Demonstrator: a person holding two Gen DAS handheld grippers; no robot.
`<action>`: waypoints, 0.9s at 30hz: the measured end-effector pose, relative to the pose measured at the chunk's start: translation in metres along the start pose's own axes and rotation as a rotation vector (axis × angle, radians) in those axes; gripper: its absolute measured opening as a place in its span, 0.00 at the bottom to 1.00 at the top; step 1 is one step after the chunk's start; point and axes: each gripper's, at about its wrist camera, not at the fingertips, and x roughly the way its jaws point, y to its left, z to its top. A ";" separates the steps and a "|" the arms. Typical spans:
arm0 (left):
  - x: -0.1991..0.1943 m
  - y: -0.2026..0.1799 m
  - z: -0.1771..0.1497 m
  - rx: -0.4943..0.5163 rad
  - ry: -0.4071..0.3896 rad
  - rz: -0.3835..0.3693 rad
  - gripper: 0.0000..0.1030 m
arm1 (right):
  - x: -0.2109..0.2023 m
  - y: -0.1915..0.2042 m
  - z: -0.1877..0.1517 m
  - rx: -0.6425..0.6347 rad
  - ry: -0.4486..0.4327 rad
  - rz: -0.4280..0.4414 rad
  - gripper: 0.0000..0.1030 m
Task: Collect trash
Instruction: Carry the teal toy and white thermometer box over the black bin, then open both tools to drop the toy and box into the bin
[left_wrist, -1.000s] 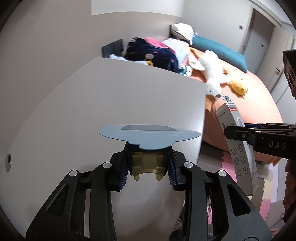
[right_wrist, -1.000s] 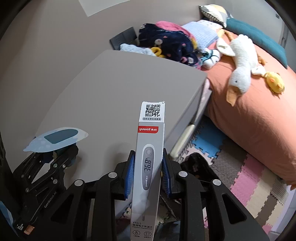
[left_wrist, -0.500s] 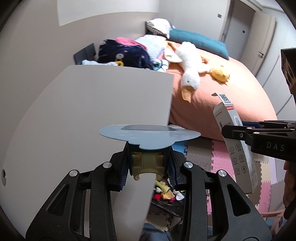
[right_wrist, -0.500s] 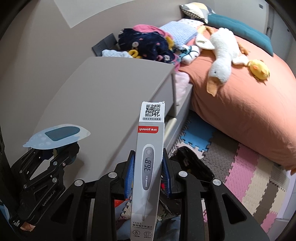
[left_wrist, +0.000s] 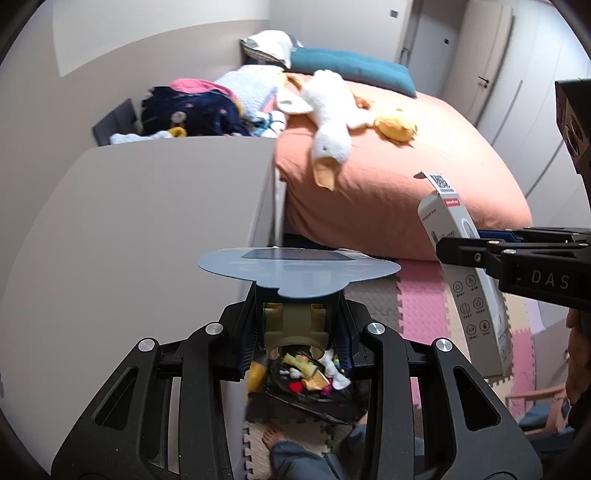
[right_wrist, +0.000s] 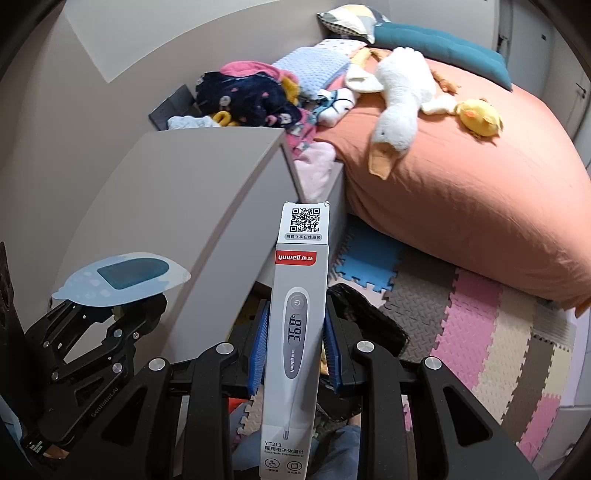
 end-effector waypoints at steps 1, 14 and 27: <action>0.001 -0.002 0.000 0.005 0.003 -0.006 0.34 | -0.002 -0.005 -0.002 0.007 -0.001 -0.004 0.28; 0.027 -0.038 -0.008 0.102 0.111 -0.073 0.69 | -0.012 -0.049 -0.019 0.093 0.004 -0.015 0.48; 0.024 -0.039 -0.011 0.088 0.095 -0.018 0.94 | -0.026 -0.062 -0.025 0.094 -0.034 -0.042 0.68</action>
